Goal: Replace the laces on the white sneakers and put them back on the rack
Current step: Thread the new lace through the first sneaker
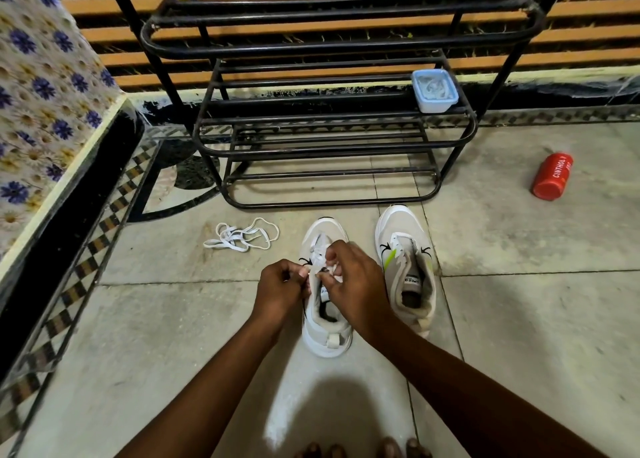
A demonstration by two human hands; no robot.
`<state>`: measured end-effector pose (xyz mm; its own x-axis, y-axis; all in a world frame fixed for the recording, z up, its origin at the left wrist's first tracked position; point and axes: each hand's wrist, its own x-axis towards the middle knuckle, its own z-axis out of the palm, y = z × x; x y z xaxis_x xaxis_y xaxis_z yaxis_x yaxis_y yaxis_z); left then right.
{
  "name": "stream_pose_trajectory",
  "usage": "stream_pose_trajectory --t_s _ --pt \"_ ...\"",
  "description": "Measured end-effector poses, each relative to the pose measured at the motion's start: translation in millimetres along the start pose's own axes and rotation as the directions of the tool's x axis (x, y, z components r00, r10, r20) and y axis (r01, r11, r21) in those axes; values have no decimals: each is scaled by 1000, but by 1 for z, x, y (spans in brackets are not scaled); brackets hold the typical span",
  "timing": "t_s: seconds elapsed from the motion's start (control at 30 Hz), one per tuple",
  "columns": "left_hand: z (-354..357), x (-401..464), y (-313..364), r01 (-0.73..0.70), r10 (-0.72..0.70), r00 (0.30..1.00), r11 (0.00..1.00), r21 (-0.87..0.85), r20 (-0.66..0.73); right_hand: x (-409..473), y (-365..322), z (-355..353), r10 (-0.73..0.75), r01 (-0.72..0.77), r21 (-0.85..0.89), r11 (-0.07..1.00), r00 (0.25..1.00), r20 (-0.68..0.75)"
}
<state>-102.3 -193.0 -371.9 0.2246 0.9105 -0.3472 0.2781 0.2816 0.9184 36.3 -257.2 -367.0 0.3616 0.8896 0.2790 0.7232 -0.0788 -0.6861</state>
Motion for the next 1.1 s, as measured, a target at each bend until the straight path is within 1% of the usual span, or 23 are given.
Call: stream_pose_trajectory --t_s 0.07,0.17,0.3,0.4,0.47,0.5,0.53,0.57,0.6,0.63,0.67,0.7,0.77,0.8,0.83,0.87,0.9,0.93,0.97,1.0,1.03,1.07,1.1 --pt "0 1 1 15 -14 999 999 29 -38 -7 3 1 -9 10 14 1000 999 -39" --pt "-1 0 6 53 -57 996 997 -56 -73 -17 11 1 102 -99 43 994 991 -87" --pt "-17 8 14 17 -88 975 944 -329 -204 -24 13 1 162 -156 55 986 981 -105" --pt "-24 16 24 33 -147 973 853 -521 -179 -23 12 4 176 -166 90 982 977 -122" --pt "-27 19 32 -43 -21 989 905 -423 -145 -24 13 7 180 -170 90 981 976 -121" --pt "-31 21 32 -174 147 982 952 -251 -120 -25 14 8 179 -170 83 982 977 -118" --pt "-35 23 31 -375 376 927 927 22 -18 -25 16 10 178 -170 75 983 977 -115" --pt "-41 26 28 -570 546 821 764 300 170 -26 17 10 181 -174 73 982 977 -113" --pt "-46 29 25 -681 585 729 569 460 355 -26 18 10 187 -180 75 981 976 -114" --pt "-51 35 22 -731 558 677 428 532 480 -26 18 11 193 -185 79 980 974 -117" --pt "-54 35 23 -740 523 670 412 531 528 -25 19 11 197 -189 80 979 973 -119" --pt "-55 36 22 -730 523 683 448 517 510 -25 19 12 200 -192 79 978 973 -117" --pt "-51 30 24 -663 566 745 567 488 354 -25 19 13 205 -196 83 977 972 -111" --pt "-45 23 27 -578 526 815 713 397 243 -25 19 13 215 -206 88 975 971 -108" --pt "-41 19 28 -444 427 895 874 194 128 -25 20 14 225 -216 89 972 968 -109" --pt "-35 16 30 -290 293 956 953 -93 26 -25 21 14 230 -222 75 972 967 -113" --pt "-30 14 33 -149 142 989 926 -347 -43 -24 22 14 226 -222 46 974 967 -117" --pt "-28 13 37 -40 11 998 841 -540 -56 -25 24 14 218 -218 10 976 969 -113" --pt "-30 15 38 1 -45 998 779 -627 -53 -25 24 15 210 -213 -25 977 973 -99" --pt "-33 15 41 -17 -20 998 796 -605 -55 -24 24 16 204 -209 -63 976 976 -81" --pt "-36 17 40 -111 84 993 882 -457 -80 -24 23 18 197 -203 -101 974 978 -65" --pt "-39 20 37 -289 280 957 945 -155 -74 -23 22 20 190 -195 -138 971 980 -51" --pt "-41 23 33 -494 497 867 847 198 39 -23 21 20 188 -192 -170 967 981 -42"
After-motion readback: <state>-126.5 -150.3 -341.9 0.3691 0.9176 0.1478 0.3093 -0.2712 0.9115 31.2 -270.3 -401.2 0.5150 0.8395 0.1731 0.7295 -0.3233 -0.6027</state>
